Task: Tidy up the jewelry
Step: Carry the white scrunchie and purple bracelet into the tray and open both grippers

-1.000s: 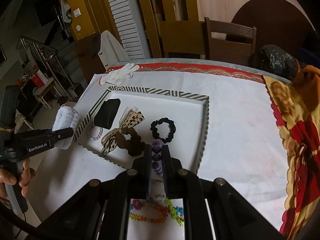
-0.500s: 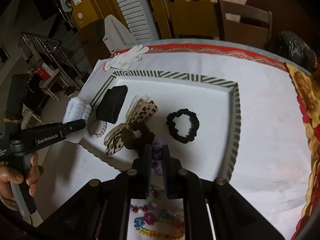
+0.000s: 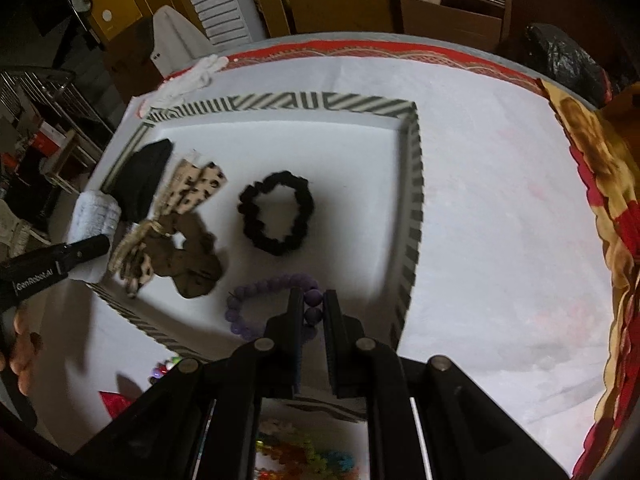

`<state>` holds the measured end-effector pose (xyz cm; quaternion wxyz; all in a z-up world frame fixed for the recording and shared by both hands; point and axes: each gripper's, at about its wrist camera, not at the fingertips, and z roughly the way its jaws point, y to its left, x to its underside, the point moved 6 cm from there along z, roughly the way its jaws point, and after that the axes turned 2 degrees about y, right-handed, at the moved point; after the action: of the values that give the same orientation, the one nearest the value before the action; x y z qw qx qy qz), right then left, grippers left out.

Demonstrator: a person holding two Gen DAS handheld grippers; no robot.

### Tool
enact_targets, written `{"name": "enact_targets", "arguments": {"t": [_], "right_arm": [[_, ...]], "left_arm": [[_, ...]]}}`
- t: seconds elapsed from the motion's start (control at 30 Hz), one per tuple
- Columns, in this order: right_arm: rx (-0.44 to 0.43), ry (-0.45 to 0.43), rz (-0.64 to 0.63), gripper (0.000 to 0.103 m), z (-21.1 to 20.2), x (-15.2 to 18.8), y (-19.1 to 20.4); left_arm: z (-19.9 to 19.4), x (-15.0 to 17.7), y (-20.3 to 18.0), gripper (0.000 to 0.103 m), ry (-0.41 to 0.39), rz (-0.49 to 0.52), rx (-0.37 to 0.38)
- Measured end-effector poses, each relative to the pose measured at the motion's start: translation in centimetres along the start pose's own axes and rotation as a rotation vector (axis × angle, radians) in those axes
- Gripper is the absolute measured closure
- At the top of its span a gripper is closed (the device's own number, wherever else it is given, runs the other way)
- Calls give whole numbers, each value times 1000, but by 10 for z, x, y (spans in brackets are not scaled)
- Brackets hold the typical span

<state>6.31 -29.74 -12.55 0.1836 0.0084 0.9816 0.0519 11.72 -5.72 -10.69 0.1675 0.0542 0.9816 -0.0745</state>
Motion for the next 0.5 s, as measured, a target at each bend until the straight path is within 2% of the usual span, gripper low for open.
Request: {"name": "enact_targets", "arguments": {"t": [0.23,0.37,0.5], "right_arm": [[23,10,-19,93,6,3,0],[36,9,-26,79,6,4,-1],[25,5,-23,74,4,4,2]], "left_arm": [[6,-3,-2,89,7,-1,-12],[6,-3,-4,88,-5,13,-35],[6,-2,-2,83,6,-7,-10]]}}
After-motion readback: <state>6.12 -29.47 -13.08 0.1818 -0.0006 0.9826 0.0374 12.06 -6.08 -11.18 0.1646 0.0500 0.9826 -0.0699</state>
